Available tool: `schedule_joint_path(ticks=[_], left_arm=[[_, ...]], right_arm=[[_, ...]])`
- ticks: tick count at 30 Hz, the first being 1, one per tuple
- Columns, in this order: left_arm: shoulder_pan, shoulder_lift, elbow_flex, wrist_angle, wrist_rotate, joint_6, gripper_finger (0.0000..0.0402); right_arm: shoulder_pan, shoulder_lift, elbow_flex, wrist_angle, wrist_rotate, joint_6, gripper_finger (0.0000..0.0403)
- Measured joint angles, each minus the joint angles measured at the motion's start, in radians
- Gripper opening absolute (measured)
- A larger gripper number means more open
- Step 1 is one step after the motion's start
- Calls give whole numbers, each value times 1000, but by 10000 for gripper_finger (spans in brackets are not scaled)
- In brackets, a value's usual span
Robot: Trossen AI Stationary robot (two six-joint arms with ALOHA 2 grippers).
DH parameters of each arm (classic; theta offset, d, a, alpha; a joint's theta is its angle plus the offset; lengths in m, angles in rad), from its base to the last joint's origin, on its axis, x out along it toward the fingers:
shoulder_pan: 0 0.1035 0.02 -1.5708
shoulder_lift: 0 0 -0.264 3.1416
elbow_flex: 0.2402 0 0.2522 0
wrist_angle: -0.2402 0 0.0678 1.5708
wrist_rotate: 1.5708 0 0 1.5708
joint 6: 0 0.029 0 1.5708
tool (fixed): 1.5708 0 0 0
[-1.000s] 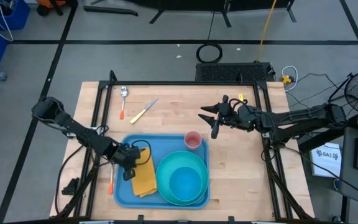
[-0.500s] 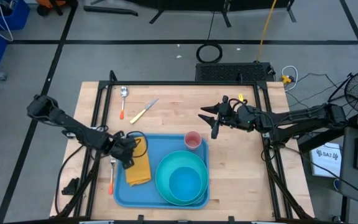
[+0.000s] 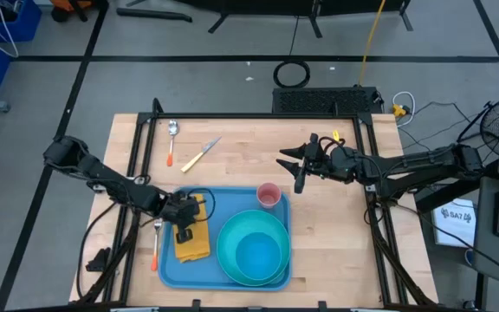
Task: Set up tray
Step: Put the yellow napkin on the blue serving tray to the left of the light green plate
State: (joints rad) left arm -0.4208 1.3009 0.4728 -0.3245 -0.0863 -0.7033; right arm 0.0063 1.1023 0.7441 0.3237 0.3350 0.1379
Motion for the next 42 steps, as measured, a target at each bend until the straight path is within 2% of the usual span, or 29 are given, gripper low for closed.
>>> schedule_joint_path(ticks=[6,14,20,30,42], left_arm=[[-47,47,0,113,25,-15,0],[-35,119,-1,284,31,169,0],[-26,165,-2,378,74,234,0],[-49,165,2,262,65,61,0],[-100,164,-2,237,42,-66,0]], right_arm=[[0,0,0,0,0,0,141],[0,0,0,0,-1,8,141],[0,0,0,0,-1,7,141],[0,0,0,0,-1,7,141],[0,0,0,-8,-1,4,141]])
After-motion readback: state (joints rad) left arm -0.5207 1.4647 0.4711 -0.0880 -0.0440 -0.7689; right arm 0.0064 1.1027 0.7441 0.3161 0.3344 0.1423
